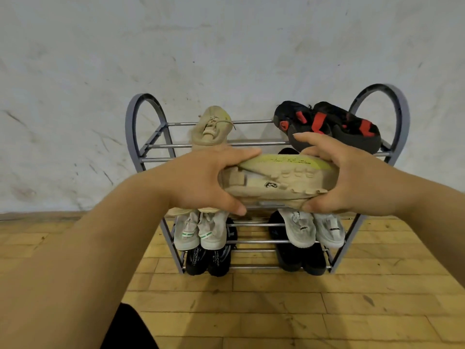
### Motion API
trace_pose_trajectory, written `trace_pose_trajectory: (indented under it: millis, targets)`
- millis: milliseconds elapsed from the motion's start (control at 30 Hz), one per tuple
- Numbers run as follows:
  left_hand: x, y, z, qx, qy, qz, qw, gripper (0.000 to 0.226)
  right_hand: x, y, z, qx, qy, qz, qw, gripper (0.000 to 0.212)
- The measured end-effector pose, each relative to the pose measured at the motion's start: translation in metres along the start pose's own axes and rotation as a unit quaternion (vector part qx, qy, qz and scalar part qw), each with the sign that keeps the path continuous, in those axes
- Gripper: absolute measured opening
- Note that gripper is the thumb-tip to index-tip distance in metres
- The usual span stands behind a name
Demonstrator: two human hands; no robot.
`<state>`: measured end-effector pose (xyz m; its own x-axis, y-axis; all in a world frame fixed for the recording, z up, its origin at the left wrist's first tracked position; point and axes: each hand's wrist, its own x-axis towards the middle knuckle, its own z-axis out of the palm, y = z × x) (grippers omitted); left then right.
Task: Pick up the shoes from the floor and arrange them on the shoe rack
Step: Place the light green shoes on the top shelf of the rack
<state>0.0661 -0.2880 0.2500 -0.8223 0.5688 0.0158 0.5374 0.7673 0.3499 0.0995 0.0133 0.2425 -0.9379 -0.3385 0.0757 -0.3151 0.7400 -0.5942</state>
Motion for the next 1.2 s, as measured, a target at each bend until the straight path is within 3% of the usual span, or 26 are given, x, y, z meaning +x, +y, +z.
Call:
trace_pose_trajectory:
  millis: [100, 300, 433, 533, 633, 733, 833, 967, 1133, 1200]
  targets:
    - [-0.015, -0.002, 0.002, -0.051, 0.004, -0.012, 0.999, 0.098, 0.0, -0.004, 0.009, -0.005, -0.014, -0.015, 1.0, 0.119]
    - [-0.052, -0.02, -0.014, -0.078, 0.158, -0.056, 0.983, 0.079, 0.012, -0.018, 0.03, 0.003, 0.086, -0.016, 0.996, 0.115]
    - [-0.067, -0.035, -0.019, -0.107, 0.323, -0.128, 0.932, 0.074, 0.025, -0.032, 0.039, 0.024, 0.15, -0.001, 0.988, 0.11]
    - [-0.063, -0.046, -0.018, -0.146, 0.424, -0.167, 0.878, 0.069, 0.036, -0.043, 0.052, 0.023, 0.129, 0.018, 0.991, 0.103]
    - [-0.049, -0.06, -0.016, -0.149, 0.475, -0.202, 0.843, 0.066, 0.052, -0.049, 0.068, 0.011, 0.1, 0.019, 0.995, 0.099]
    - [-0.032, -0.073, -0.011, -0.181, 0.479, -0.234, 0.826, 0.069, 0.071, -0.055, 0.082, -0.006, 0.09, 0.022, 0.996, 0.093]
    - [-0.011, -0.075, -0.003, -0.193, 0.463, -0.241, 0.831, 0.064, 0.09, -0.058, 0.092, -0.021, 0.097, 0.019, 0.995, 0.083]
    - [0.025, -0.083, 0.01, -0.148, 0.458, -0.24, 0.843, 0.06, 0.118, -0.056, 0.103, -0.039, 0.123, 0.005, 0.992, 0.077]
    - [0.054, -0.093, 0.016, -0.004, 0.379, -0.381, 0.843, 0.069, 0.138, -0.049, 0.119, -0.101, 0.134, -0.001, 0.986, 0.078]
    - [0.054, -0.092, 0.011, -0.011, 0.35, -0.377, 0.857, 0.069, 0.14, -0.049, 0.121, -0.119, 0.135, -0.002, 0.984, 0.078]
